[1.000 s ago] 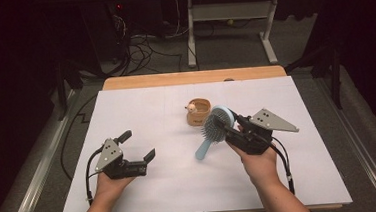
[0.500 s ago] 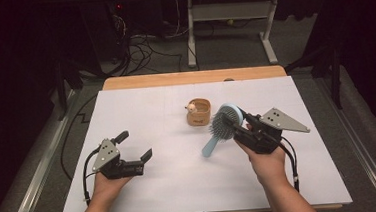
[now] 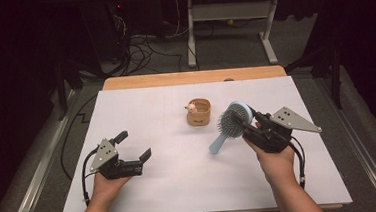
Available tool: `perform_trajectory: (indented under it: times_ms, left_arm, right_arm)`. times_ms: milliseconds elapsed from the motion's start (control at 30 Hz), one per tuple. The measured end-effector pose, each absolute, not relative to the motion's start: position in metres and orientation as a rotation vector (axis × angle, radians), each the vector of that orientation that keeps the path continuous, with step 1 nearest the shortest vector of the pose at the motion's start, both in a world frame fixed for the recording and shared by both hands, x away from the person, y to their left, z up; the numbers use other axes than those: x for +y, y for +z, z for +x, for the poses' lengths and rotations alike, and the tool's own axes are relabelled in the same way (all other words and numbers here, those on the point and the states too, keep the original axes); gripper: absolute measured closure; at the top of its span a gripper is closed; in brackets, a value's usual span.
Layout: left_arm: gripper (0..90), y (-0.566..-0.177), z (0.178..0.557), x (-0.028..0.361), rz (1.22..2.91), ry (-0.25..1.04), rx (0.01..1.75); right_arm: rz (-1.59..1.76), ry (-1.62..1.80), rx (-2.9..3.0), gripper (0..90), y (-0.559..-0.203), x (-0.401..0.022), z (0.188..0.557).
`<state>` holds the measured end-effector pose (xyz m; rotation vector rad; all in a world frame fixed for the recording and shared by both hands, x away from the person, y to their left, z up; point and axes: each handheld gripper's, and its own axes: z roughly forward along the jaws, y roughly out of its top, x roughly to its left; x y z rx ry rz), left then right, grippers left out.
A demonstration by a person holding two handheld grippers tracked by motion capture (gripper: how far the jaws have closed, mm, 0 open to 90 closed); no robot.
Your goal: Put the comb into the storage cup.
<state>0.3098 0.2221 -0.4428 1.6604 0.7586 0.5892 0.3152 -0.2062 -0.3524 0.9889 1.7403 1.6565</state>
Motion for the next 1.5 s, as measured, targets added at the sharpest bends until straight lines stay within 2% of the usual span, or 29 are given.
perform_trajectory:
  times_ms: [700,1500]
  left_arm:
    - [0.7,-0.443,0.308,0.222,1.657,0.588,0.755]
    - [0.9,-0.445,0.308,0.218,1.669,0.578,0.742]
  right_arm:
    - [1.01,1.614,1.67,59.6,-0.349,-0.233,0.313]
    - [0.947,1.634,1.642,59.6,-0.339,-0.213,0.323]
